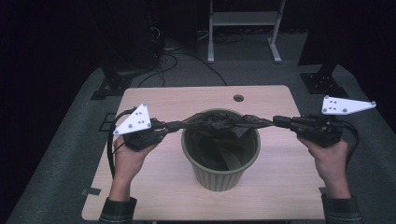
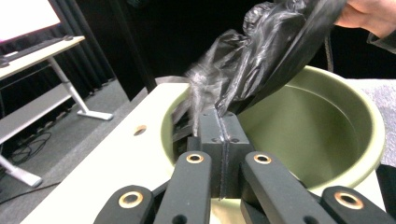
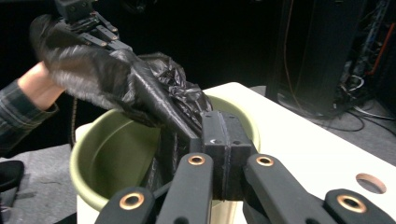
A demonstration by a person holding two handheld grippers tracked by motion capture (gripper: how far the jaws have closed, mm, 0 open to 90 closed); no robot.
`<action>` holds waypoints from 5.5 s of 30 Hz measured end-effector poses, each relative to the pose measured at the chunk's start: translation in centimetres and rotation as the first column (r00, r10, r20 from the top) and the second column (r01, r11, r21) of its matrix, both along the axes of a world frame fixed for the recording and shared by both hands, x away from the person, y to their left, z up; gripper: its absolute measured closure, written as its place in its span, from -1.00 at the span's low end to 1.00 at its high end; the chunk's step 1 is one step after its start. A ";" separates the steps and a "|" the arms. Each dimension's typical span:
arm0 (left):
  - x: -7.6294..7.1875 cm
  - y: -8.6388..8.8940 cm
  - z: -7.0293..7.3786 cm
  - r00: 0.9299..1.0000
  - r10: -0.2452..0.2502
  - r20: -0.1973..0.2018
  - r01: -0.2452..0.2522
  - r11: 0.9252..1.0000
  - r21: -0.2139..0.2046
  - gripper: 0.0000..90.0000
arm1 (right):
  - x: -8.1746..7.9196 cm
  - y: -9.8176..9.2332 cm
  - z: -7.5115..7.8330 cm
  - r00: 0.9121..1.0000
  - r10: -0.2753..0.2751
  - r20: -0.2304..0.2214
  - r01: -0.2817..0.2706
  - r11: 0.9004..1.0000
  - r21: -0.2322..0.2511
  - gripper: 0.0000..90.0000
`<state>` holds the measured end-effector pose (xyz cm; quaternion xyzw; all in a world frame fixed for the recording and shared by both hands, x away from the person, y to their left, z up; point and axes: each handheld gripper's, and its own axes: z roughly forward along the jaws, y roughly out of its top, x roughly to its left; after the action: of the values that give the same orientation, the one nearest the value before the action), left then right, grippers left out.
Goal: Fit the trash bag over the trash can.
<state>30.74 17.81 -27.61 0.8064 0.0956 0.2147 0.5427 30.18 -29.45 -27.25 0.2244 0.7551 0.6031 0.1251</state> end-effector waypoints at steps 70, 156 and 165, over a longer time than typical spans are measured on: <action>2.8 -5.4 -0.6 0.998 0.047 -0.033 -0.049 0.997 -0.057 1.00 | -5.3 5.0 -4.9 0.995 0.069 -0.065 -0.065 0.996 0.059 0.24; -0.4 2.6 -4.9 0.996 0.085 0.015 -0.084 0.994 -0.068 0.93 | -2.3 0.1 -0.9 0.994 -0.090 0.065 0.091 0.996 -0.014 0.22; -0.4 2.2 -4.5 0.998 0.062 0.030 -0.060 0.995 -0.077 0.94 | 3.7 6.2 -0.4 0.998 0.062 -0.012 -0.062 0.996 -0.061 0.14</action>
<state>30.32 19.99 -32.10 0.7781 0.1195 0.2406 0.5677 33.90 -23.21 -27.62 0.2001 0.7804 0.5823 0.1092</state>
